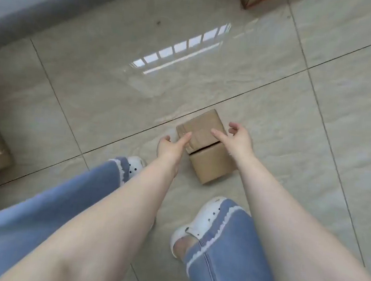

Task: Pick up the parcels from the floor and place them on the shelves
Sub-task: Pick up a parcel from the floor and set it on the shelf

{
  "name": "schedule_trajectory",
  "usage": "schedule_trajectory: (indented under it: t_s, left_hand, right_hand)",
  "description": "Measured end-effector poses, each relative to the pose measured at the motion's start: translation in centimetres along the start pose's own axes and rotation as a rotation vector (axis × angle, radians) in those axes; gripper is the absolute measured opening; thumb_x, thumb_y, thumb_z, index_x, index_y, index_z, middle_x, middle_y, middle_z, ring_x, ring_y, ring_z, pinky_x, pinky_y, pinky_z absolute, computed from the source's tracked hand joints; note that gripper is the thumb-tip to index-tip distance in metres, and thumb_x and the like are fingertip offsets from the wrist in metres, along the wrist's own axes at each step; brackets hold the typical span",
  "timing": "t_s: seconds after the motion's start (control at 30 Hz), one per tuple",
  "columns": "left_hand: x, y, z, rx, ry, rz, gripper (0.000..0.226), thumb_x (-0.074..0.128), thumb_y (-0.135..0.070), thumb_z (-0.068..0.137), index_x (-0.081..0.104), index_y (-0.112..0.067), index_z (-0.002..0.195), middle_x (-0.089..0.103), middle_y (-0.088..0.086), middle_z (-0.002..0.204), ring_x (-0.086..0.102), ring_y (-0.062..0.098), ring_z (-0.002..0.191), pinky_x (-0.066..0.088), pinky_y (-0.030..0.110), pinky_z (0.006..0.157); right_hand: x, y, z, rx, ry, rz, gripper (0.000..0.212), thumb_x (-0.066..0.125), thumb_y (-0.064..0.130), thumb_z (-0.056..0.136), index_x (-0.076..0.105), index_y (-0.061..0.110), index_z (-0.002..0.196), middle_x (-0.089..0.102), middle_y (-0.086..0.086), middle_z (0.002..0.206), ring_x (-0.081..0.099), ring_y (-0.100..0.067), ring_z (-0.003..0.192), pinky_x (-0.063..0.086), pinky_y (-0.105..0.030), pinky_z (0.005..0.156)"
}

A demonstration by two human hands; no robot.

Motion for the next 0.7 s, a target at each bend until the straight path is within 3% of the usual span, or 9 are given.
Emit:
schedule_trajectory:
  t_s: [0.1, 0.23, 0.37, 0.47, 0.57, 0.63, 0.7]
  left_hand:
    - [1.4, 0.6, 3.2, 0.005, -0.022, -0.032, 0.086, 0.075, -0.034, 0.086, 0.031, -0.006, 0.155, 0.043, 0.01, 0.156, 0.044, 0.025, 0.142, 0.034, 0.032, 0.112]
    - [3.1, 1.0, 6.5, 0.013, 0.008, -0.138, 0.059, 0.079, -0.022, 0.084, 0.054, -0.001, 0.134, 0.066, 0.012, 0.131, 0.065, 0.021, 0.103, 0.051, 0.019, 0.075]
    - [3.7, 0.8, 7.2, 0.029, 0.027, -0.108, 0.062, 0.081, -0.017, 0.081, 0.051, 0.002, 0.132, 0.068, 0.014, 0.126, 0.066, 0.02, 0.097, 0.048, 0.013, 0.056]
    - [3.1, -0.6, 5.7, 0.059, 0.053, -0.103, 0.059, 0.078, -0.018, 0.085, 0.04, -0.005, 0.128, 0.064, 0.004, 0.111, 0.063, 0.01, 0.084, 0.045, 0.012, 0.058]
    - [1.8, -3.2, 2.6, 0.132, 0.094, -0.115, 0.071, 0.082, -0.023, 0.08, 0.044, 0.001, 0.136, 0.068, 0.013, 0.125, 0.067, 0.013, 0.094, 0.05, 0.013, 0.066]
    - [0.6, -5.5, -1.0, 0.156, 0.106, -0.127, 0.09, 0.09, -0.035, 0.065, 0.048, 0.0, 0.136, 0.069, 0.015, 0.125, 0.07, 0.016, 0.101, 0.056, 0.019, 0.075]
    - [-0.7, -7.6, -4.8, 0.161, 0.1, -0.124, 0.113, 0.09, -0.05, 0.039, 0.053, -0.002, 0.133, 0.072, 0.013, 0.12, 0.073, 0.019, 0.103, 0.059, 0.03, 0.09]
  right_hand:
    - [1.1, -0.8, 2.4, -0.007, 0.01, -0.08, 0.084, 0.08, 0.047, 0.07, 0.048, 0.011, 0.139, 0.055, -0.011, 0.14, 0.054, -0.024, 0.127, 0.042, -0.04, 0.107]
    - [2.0, -1.0, 4.5, -0.005, -0.003, -0.188, 0.082, 0.079, 0.053, 0.067, 0.053, 0.016, 0.136, 0.06, -0.005, 0.136, 0.056, -0.024, 0.125, 0.042, -0.043, 0.106]
    - [2.3, -0.5, 4.8, -0.018, 0.016, -0.229, 0.07, 0.073, 0.062, 0.062, 0.066, 0.02, 0.119, 0.072, -0.004, 0.117, 0.065, -0.026, 0.111, 0.048, -0.045, 0.098]
    - [1.6, 0.5, 3.7, -0.042, 0.021, -0.184, 0.062, 0.071, 0.061, 0.065, 0.071, 0.016, 0.108, 0.075, -0.007, 0.105, 0.068, -0.028, 0.102, 0.052, -0.043, 0.091]
    - [-0.4, 3.2, 0.5, -0.064, -0.002, -0.066, 0.053, 0.075, 0.053, 0.071, 0.071, 0.013, 0.106, 0.075, -0.007, 0.105, 0.069, -0.024, 0.099, 0.054, -0.038, 0.088]
    - [-2.3, 6.0, -3.1, -0.081, -0.03, 0.023, 0.053, 0.077, 0.051, 0.07, 0.072, 0.013, 0.105, 0.075, -0.007, 0.104, 0.07, -0.023, 0.098, 0.054, -0.037, 0.088]
    - [-4.8, 8.9, -7.4, -0.086, -0.096, 0.153, 0.065, 0.078, 0.057, 0.058, 0.072, 0.013, 0.106, 0.076, -0.005, 0.102, 0.071, -0.021, 0.096, 0.055, -0.039, 0.089]
Point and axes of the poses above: each hand's wrist, its own z-axis towards the middle knuckle, its own x-axis out of the palm, y = z × x, the point moved 3 cm from there along z, towards the middle knuckle
